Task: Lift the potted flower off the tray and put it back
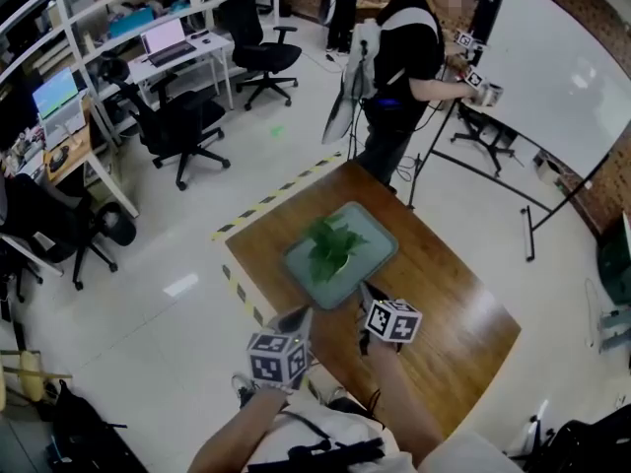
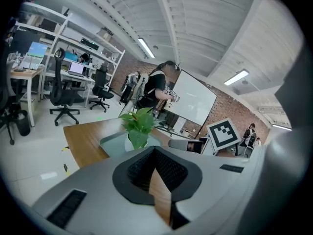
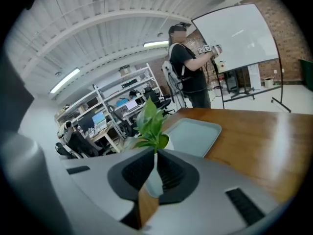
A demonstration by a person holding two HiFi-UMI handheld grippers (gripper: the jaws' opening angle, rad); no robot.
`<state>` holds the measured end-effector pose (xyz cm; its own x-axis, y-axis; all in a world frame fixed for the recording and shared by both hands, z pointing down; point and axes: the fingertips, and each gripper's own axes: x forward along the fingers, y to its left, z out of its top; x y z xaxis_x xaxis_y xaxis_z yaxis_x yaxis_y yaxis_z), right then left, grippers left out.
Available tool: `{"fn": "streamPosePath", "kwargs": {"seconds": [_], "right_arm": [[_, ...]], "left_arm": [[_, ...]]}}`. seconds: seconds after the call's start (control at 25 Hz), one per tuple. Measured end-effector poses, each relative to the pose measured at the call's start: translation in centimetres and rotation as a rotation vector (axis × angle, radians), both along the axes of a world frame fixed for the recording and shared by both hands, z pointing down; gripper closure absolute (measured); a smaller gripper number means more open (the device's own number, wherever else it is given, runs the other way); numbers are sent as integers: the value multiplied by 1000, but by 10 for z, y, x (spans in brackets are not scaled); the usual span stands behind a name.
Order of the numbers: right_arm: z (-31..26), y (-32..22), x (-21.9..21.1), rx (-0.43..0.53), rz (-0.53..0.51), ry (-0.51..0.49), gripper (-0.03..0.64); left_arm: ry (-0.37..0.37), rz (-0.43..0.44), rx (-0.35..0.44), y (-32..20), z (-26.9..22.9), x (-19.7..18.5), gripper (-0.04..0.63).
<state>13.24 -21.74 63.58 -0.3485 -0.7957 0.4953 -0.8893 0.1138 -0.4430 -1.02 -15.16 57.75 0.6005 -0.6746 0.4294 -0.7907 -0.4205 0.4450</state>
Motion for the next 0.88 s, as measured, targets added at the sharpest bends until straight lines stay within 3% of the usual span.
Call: {"fn": "streamPosePath", "kwargs": {"seconds": [0.24,0.4,0.48,0.88], "right_arm": [[16,-38,6,-45,68,-74,568],[39,-60,2,-103,95,-132,512],[51,-70,-1,-131,100,-144,445],[83,-101,-10,-188,132,-161,455]], "left_arm": [[-6,26,1,-15,-4,3,600],[-14,30,5,-20,-6,3,600],[-10,22,5,-21,-8,1,600],[-18,-36,-28,-12,6,-20,600]]}}
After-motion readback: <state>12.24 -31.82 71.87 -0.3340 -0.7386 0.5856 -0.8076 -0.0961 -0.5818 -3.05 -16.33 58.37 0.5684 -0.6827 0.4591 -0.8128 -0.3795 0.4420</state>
